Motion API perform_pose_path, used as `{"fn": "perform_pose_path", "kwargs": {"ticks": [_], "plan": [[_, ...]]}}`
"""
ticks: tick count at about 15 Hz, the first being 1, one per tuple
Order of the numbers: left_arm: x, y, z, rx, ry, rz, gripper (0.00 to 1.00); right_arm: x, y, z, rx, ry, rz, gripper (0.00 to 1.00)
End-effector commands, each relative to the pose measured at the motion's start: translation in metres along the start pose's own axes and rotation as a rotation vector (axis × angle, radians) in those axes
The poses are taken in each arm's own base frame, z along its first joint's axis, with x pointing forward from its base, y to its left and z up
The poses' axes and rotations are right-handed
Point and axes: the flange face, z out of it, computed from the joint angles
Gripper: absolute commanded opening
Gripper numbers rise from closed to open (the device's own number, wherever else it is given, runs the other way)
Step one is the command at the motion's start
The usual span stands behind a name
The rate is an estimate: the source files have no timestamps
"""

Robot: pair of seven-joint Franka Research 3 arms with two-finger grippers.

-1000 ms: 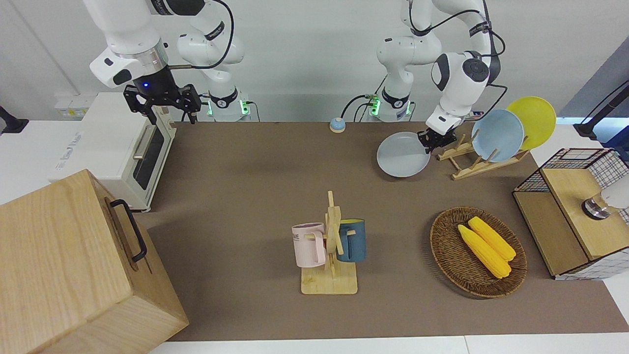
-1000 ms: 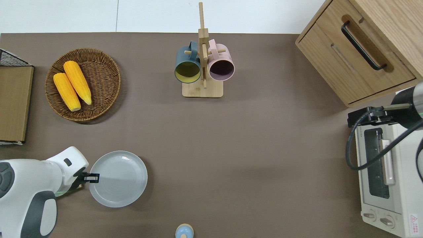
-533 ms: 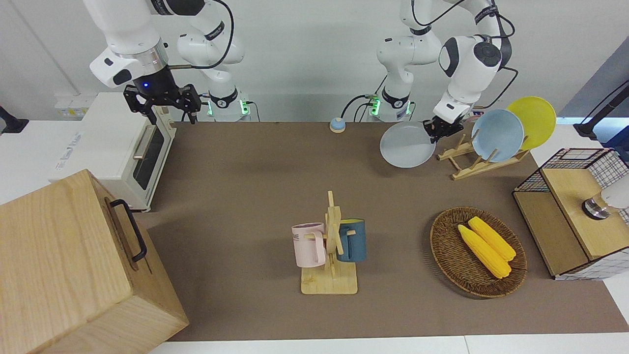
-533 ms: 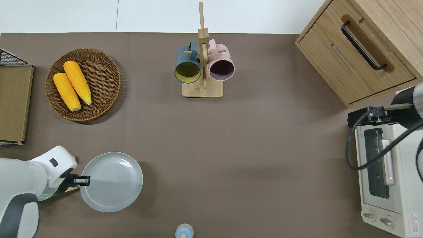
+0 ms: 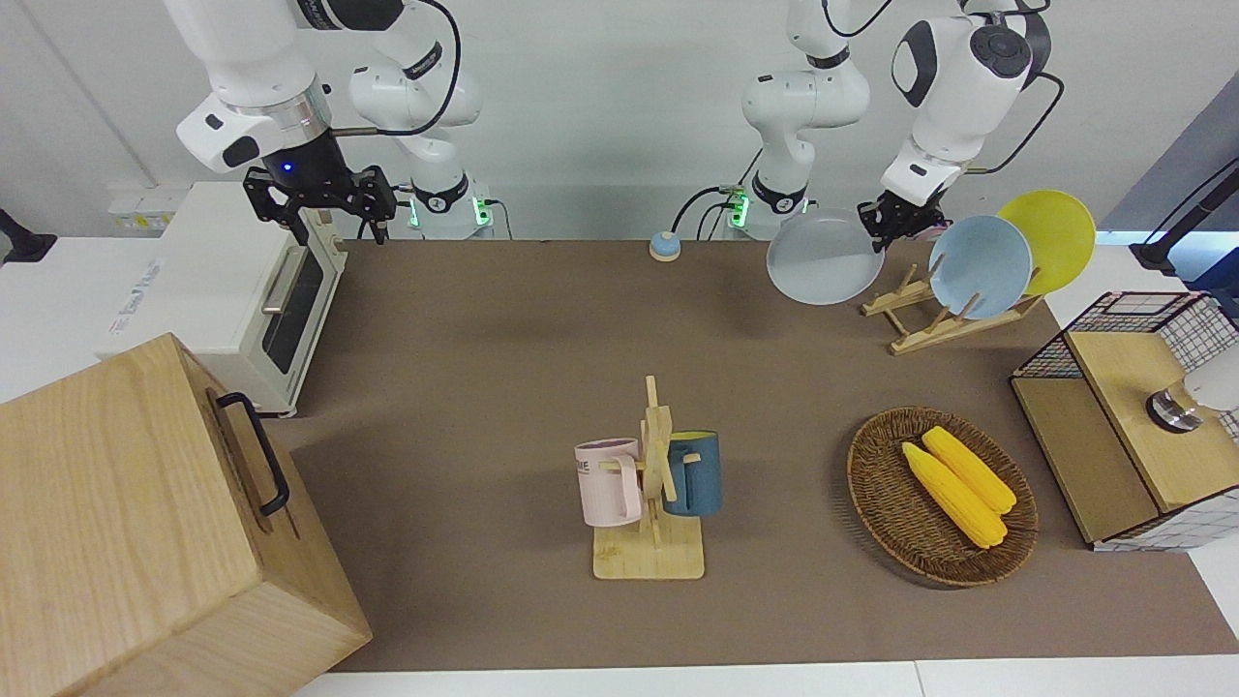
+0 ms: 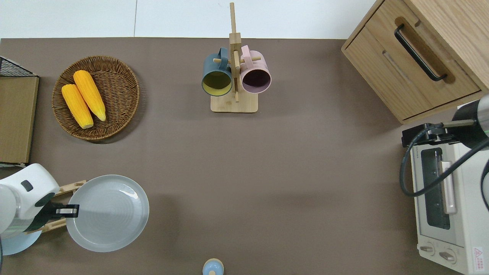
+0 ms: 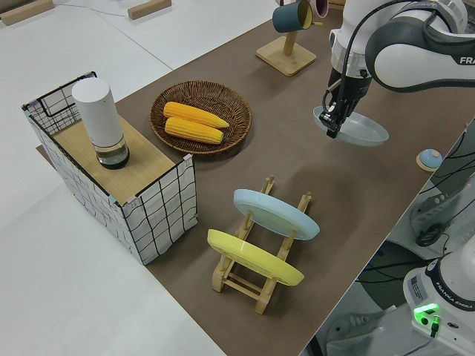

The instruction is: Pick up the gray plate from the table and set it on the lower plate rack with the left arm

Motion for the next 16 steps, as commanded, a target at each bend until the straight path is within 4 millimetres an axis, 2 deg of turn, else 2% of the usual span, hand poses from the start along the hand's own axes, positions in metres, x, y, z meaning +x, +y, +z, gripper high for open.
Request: {"fn": "perform_pose_path", "kwargs": {"ticks": [1,4,8,10,14,16], "plan": [[-0.006,0.005,-0.021,0.127,-0.012,-0.031,0.0,0.0,-0.001,-0.003,0.003,0.005,0.003,0.983],[-0.008,0.018,-0.039,0.26,-0.013,-0.068,0.0,0.0,-0.001,-0.003,0.003,0.005,0.003,0.983],[-0.015,0.052,-0.046,0.475,-0.011,-0.142,0.0,0.0,-0.001,-0.003,0.003,0.005,0.003,0.983],[-0.017,0.061,-0.047,0.553,-0.004,-0.159,0.0,0.0,-0.001,-0.003,0.003,0.005,0.003,0.983],[-0.02,0.062,-0.053,0.725,0.007,-0.168,0.0,0.0,-0.001,-0.002,0.003,0.004,0.002,0.983],[-0.018,0.054,-0.055,0.763,0.01,-0.174,0.0,0.0,-0.001,-0.003,0.003,0.005,0.003,0.983]]}}
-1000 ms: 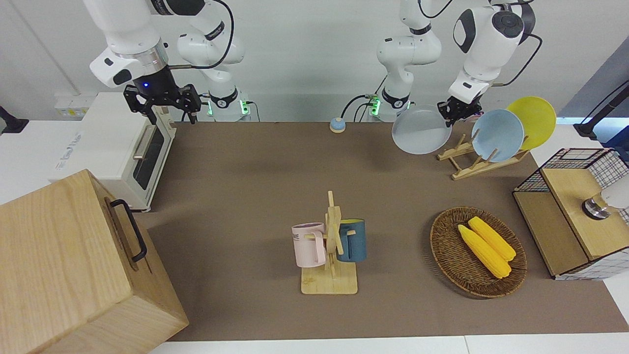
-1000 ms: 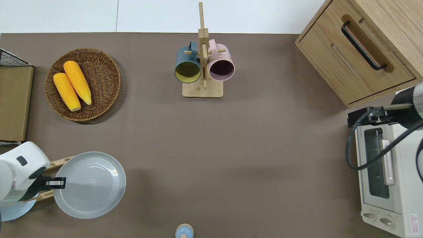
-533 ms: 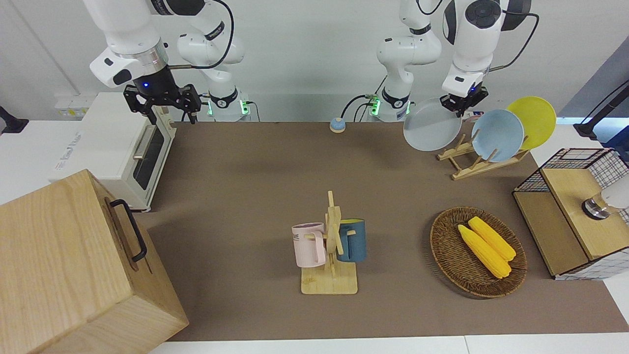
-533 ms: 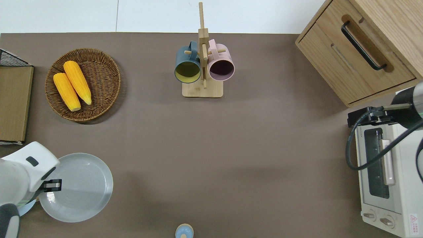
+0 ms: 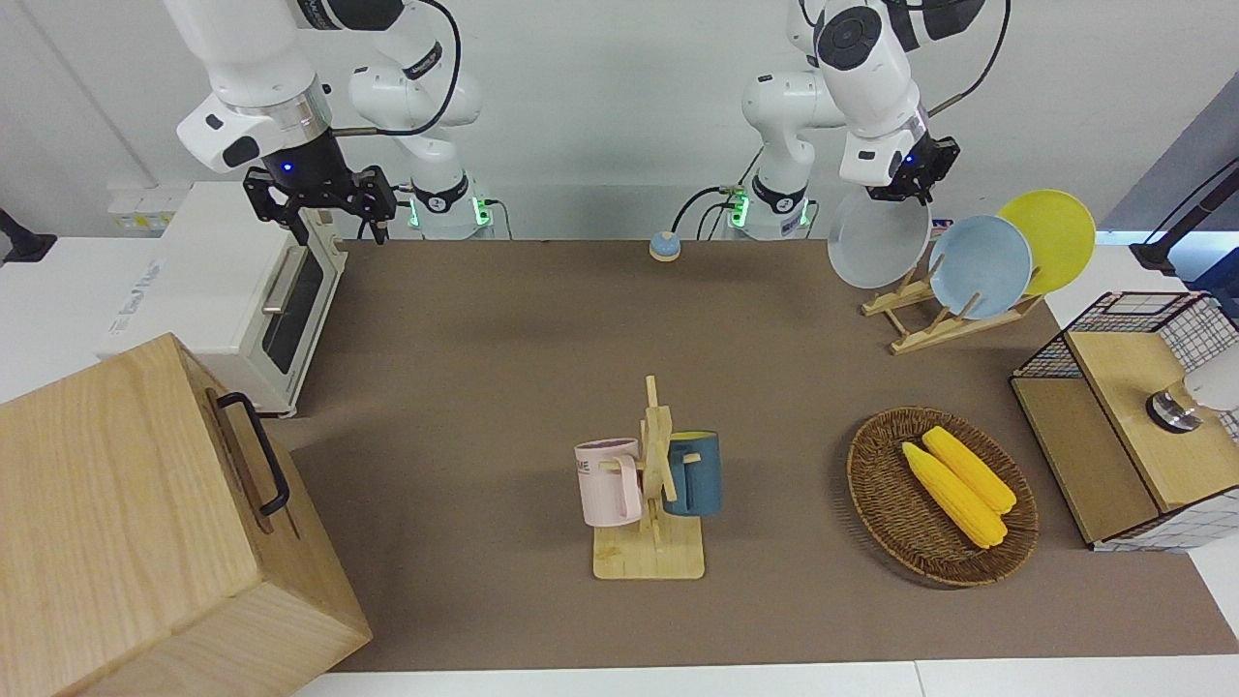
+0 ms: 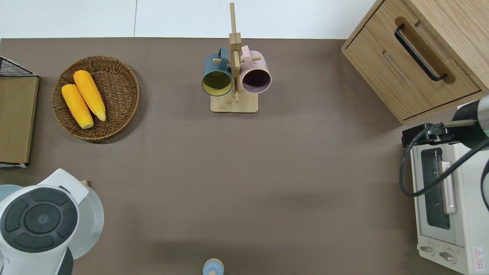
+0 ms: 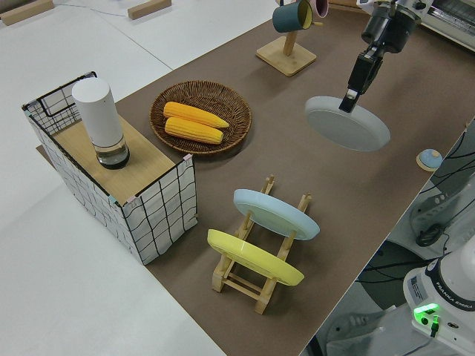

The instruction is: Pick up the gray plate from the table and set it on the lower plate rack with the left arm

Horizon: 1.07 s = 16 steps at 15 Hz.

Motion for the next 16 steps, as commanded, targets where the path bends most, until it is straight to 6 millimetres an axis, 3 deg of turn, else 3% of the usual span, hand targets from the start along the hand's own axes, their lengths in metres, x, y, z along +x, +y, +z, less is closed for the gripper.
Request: {"fn": "perform_pose_path", "kwargs": {"ticks": [1,8,16], "plan": [[0.003,-0.014,0.002,0.092,0.002,-0.036,0.0,0.0,-0.001,-0.003,0.003,0.005,0.002,0.983],[0.011,-0.024,0.025,0.155,-0.03,-0.083,0.0,0.0,-0.001,-0.003,0.003,0.005,0.002,0.983],[0.023,-0.008,0.063,0.197,-0.072,-0.135,0.0,0.0,-0.001,-0.003,0.003,0.005,0.002,0.983]]}}
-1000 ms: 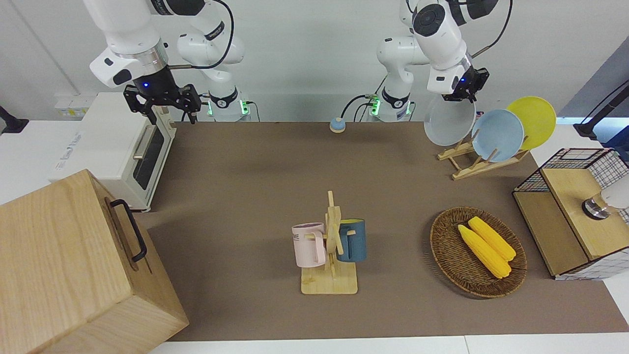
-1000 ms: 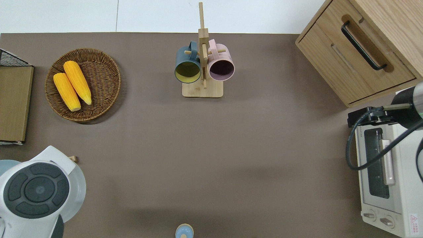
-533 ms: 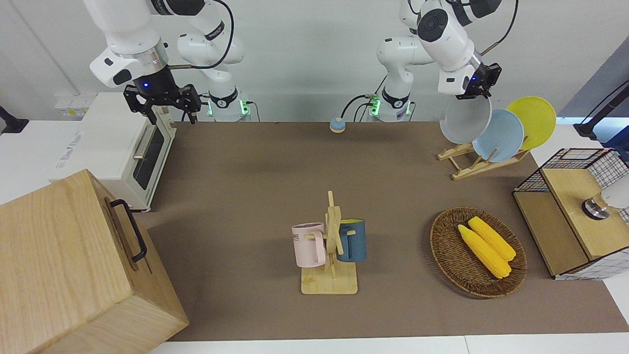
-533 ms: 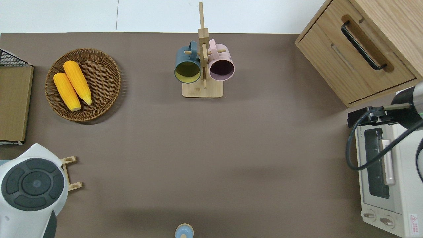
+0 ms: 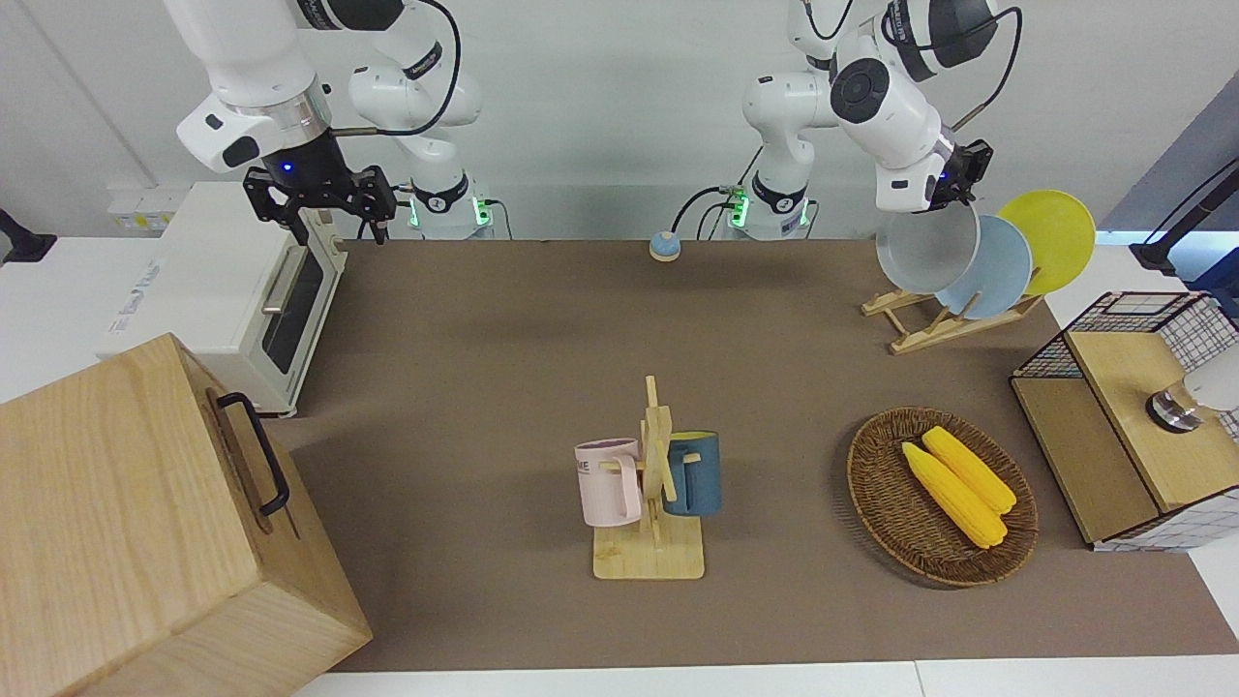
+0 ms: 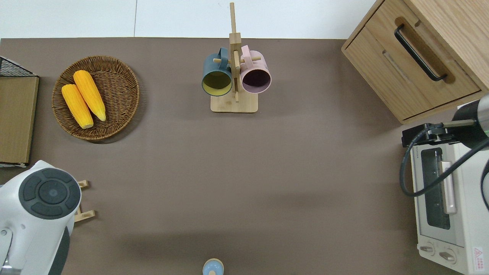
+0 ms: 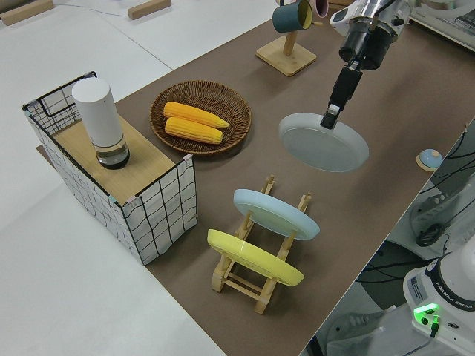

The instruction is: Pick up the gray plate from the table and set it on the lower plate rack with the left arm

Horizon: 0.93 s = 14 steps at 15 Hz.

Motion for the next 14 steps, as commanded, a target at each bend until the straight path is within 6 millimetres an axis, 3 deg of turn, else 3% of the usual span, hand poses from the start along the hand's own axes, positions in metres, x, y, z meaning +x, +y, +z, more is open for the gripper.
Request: {"fn": "perform_pose_path", "kwargs": {"ticks": [1,14], "plan": [[0.007,0.016,0.025,0.062,-0.032,-0.011,0.0,0.0,-0.001,-0.003,0.003,0.005,0.003,0.983],[0.009,0.064,0.069,0.125,-0.09,-0.017,0.0,0.0,-0.001,-0.003,0.003,0.005,0.003,0.983]]}}
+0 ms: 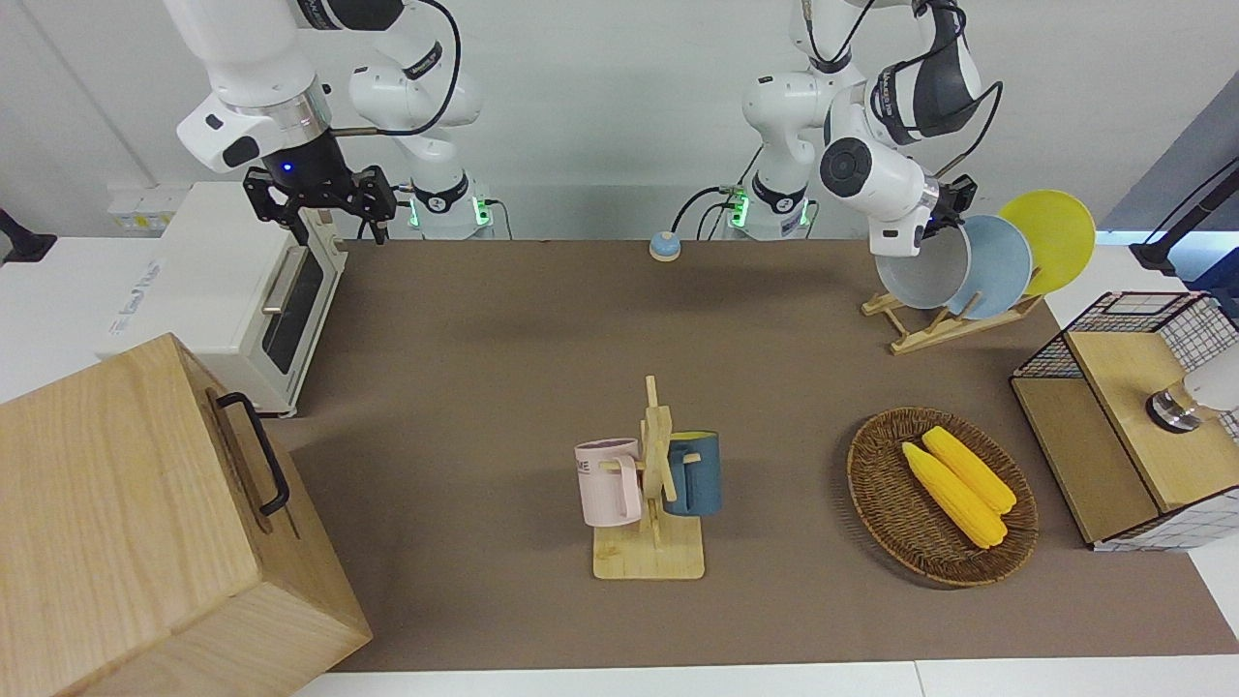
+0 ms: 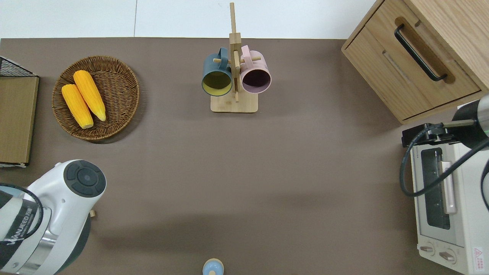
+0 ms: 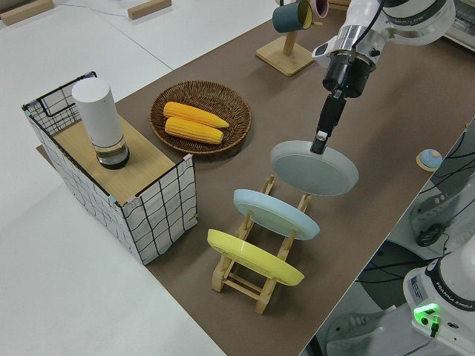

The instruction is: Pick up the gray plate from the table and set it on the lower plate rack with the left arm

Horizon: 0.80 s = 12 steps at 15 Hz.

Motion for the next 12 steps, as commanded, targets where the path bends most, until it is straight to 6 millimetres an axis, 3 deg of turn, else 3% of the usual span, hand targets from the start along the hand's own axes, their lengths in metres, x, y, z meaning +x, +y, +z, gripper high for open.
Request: {"fn": "perform_pose_path", "kwargs": {"ticks": [1,12], "plan": [[0.006,0.018,0.011,0.028,-0.004,-0.02,0.0,0.0,-0.001,-0.003,0.003,0.005,0.003,0.983],[0.018,0.038,0.019,-0.018,0.012,-0.044,0.0,0.0,-0.001,-0.003,0.003,0.005,0.003,0.983]]}}
